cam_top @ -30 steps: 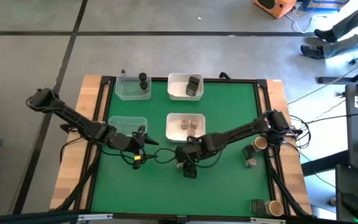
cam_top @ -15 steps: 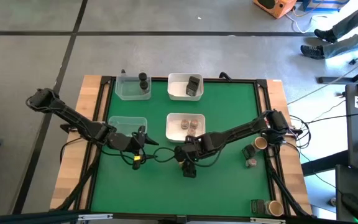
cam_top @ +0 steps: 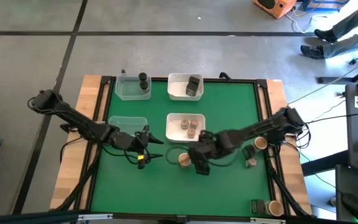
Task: Sort spices by type
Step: Move the top light brown seasoning bottle to the center of the table, then put the center light brown seasoning bottle into the bottom transparent bin
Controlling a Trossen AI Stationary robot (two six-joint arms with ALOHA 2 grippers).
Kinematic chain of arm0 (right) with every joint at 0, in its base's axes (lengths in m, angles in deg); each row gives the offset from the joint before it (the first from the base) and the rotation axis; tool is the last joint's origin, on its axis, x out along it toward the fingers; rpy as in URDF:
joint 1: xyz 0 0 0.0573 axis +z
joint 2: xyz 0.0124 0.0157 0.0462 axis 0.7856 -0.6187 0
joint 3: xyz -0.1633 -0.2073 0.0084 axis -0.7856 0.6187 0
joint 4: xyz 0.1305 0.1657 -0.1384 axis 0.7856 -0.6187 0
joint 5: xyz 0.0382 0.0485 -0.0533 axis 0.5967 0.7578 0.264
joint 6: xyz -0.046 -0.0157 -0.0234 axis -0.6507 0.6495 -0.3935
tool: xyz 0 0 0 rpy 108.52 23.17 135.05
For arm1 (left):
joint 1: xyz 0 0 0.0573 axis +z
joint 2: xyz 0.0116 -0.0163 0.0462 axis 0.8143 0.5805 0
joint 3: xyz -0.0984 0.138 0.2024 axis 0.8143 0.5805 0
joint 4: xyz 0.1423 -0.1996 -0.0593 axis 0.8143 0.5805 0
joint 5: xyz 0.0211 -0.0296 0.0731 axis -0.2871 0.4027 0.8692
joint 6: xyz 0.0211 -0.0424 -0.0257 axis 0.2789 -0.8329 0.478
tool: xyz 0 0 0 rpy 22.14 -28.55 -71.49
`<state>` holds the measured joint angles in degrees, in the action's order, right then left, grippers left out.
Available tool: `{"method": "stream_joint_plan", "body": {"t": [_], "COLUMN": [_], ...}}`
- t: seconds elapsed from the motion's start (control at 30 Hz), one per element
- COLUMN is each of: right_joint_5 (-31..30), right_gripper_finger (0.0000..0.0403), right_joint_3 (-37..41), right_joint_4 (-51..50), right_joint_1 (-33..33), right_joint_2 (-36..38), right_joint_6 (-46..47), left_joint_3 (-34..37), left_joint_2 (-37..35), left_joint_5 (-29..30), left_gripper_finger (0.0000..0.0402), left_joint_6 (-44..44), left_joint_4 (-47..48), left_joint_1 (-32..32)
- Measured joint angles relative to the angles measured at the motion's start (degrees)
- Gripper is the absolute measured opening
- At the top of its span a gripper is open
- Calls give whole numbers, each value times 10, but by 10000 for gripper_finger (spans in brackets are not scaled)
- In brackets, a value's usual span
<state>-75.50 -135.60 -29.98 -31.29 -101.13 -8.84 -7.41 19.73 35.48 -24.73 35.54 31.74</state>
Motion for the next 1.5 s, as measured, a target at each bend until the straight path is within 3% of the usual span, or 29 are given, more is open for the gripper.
{"method": "stream_joint_plan", "body": {"t": [0.17, 0.43, 0.7, 1.03, 1.5], "right_joint_5": [-110, -187, -194, -195, -196], "right_gripper_finger": [380, 380, 380, 380, 380], "right_joint_3": [0, 19, 63, 99, 104], "right_joint_4": [-54, -85, -85, -85, -84], "right_joint_1": [46, 104, 134, 137, 136], "right_joint_2": [22, 21, 21, 21, 21], "right_joint_6": [62, 158, 229, 251, 259], "left_joint_3": [-39, -144, -198, -238, -238], "left_joint_2": [77, 184, 237, 274, 321], "left_joint_5": [-10, -10, -14, -70, -70], "left_gripper_finger": [246, 246, 251, 319, 324], "left_joint_6": [11, 77, 81, 63, 53], "left_joint_4": [-35, -27, -32, 20, 20], "left_joint_1": [5, 9, 23, 41, 46]}}
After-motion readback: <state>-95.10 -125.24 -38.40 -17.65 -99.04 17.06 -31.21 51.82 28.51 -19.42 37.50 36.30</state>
